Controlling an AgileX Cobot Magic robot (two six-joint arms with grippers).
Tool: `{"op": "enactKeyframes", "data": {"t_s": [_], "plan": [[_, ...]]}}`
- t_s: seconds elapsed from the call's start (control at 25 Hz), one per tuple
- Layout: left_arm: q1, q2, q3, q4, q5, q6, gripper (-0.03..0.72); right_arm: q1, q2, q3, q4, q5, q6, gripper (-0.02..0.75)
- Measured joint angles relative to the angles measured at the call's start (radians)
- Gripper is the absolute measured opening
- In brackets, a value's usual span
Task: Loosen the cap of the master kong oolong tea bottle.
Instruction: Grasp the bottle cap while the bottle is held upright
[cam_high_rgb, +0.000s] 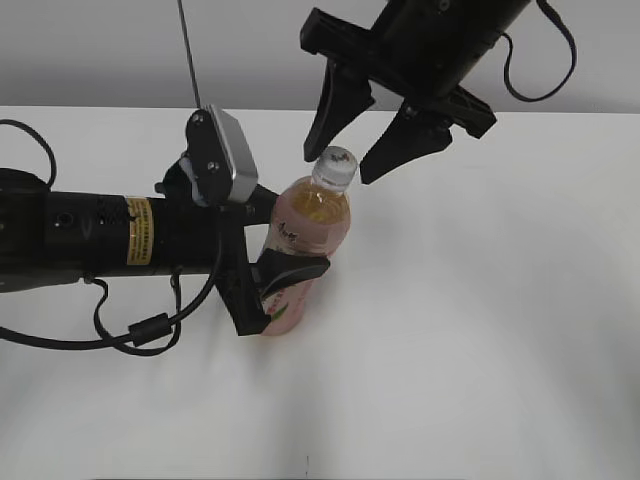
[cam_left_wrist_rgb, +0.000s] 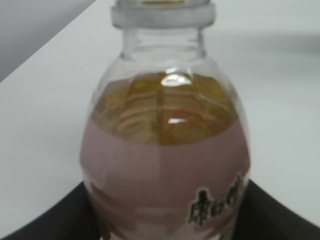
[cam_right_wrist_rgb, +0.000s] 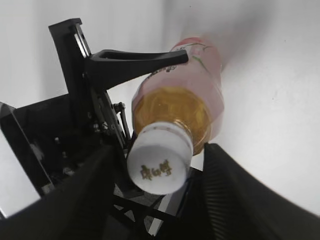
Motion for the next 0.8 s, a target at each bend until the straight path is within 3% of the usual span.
{"op": "enactKeyframes", "data": {"t_s": [0.56,0.8], "plan": [[0.000,0.000,0.000,0.000,0.000,0.000,0.416,0.000,0.008,0.000,0.003,0.003,0.001,0.396],[0.000,0.000,0.000,-0.001,0.000,0.000,0.416,0.000,0.008,0.000,0.003,-0.003,0.000,0.289]]}}
